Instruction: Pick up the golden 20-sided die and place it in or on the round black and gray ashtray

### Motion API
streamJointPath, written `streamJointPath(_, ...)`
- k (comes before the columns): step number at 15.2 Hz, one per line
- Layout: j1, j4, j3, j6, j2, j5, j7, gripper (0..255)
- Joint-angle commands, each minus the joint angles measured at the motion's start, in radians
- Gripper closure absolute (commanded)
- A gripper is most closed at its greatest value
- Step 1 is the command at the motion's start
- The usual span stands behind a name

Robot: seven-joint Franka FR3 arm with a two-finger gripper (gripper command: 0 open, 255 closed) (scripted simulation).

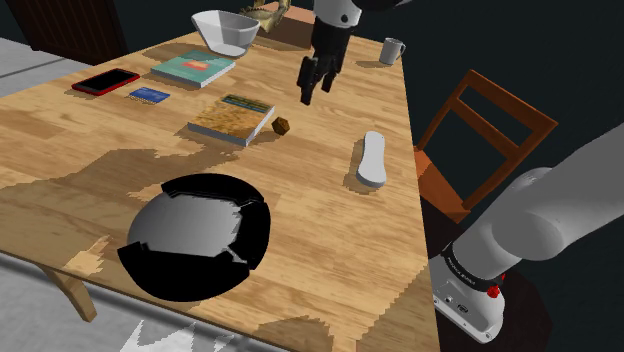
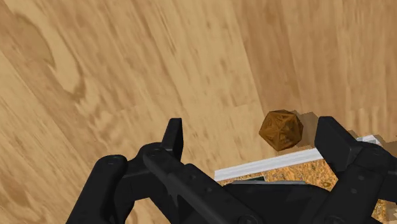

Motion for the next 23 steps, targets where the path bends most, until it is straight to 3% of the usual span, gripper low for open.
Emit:
streamJointPath(1,0.009,0.049,0.026,0.008,0.079,-0.024,0.025,0)
streamJointPath(6,0.04,0.163,0.074,0.019,0.258,-0.093,0.086,0)
streamJointPath(14,0.041,0.093,0.071,0.116,0.286,-0.107,0.096,0)
streamJointPath(21,0.041,0.093,0.071,0.115,0.286,-0.107,0.096,0)
streamJointPath(22,0.041,0.093,0.071,0.115,0.286,-0.107,0.096,255)
streamJointPath(23,0.041,0.093,0.071,0.115,0.286,-0.107,0.096,255)
